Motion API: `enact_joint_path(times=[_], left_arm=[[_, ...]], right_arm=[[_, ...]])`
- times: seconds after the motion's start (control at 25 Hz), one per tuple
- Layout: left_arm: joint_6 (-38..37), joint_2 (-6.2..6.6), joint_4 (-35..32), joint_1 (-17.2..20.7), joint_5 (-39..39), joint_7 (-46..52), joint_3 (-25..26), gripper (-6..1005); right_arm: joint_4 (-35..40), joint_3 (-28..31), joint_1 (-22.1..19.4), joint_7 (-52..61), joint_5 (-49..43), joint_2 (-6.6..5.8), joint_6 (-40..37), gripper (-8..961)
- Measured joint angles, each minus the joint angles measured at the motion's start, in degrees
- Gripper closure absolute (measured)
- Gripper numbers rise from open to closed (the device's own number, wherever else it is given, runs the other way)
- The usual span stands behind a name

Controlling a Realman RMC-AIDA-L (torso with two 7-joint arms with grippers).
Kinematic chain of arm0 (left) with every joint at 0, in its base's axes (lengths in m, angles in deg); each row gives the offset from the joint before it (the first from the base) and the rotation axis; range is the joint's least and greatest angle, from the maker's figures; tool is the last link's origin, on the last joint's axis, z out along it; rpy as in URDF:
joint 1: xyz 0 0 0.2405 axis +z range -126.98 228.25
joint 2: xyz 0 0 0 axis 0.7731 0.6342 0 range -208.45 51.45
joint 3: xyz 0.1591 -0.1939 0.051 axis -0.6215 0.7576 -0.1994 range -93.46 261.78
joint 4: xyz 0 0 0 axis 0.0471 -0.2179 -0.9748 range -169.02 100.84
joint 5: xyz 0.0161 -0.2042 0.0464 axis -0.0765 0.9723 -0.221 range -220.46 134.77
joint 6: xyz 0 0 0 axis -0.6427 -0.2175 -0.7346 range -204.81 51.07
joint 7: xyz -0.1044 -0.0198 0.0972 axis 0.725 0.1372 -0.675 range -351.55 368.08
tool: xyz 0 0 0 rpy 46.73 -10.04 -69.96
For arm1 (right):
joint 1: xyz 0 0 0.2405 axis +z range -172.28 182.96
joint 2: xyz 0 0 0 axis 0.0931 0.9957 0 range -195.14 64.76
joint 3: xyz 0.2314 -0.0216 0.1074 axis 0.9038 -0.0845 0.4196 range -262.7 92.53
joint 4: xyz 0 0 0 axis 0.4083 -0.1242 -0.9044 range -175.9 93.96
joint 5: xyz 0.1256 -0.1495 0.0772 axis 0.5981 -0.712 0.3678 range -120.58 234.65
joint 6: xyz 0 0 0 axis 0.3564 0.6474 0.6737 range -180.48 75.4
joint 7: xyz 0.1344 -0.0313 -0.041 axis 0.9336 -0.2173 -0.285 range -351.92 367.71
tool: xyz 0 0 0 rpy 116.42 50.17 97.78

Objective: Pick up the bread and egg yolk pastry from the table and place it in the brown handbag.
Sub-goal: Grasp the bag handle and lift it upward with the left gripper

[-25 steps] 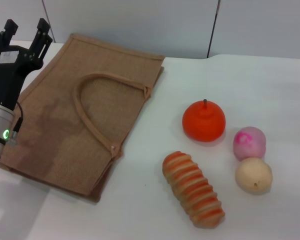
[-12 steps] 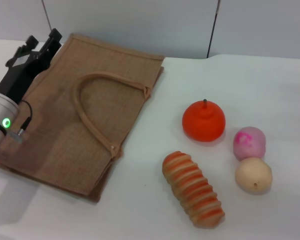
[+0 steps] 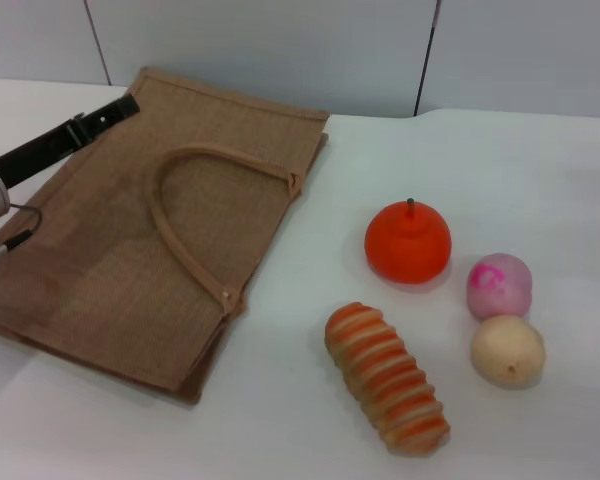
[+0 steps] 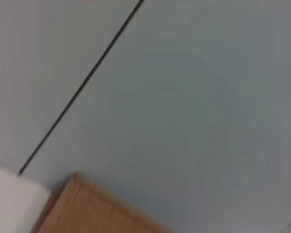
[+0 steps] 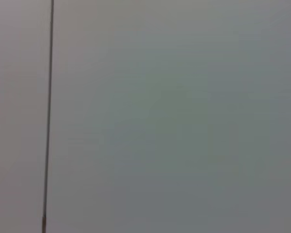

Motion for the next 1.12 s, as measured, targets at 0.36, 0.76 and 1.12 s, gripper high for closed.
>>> enact_joint_path(times=[0.36,0.76,1.12], left_arm=[[1.4,1.45,-13.6,-4.9,-24.9,27.9,-8.6,183],[-0.8,1.25,-15.1,-7.4,-30.7,31.3,-18.6,183],[-4.4,0.16,-14.6,-8.7,-33.2,31.3,-20.5,183]], right_arm=[[0.2,0.0,0.6,0.0,0.0,0.0,1.5,71],[0.2,0.0,0.6,0.0,0.0,0.0,1.8,71],[0.2,0.0,0.8,0.0,0.0,0.0,2.4,71]])
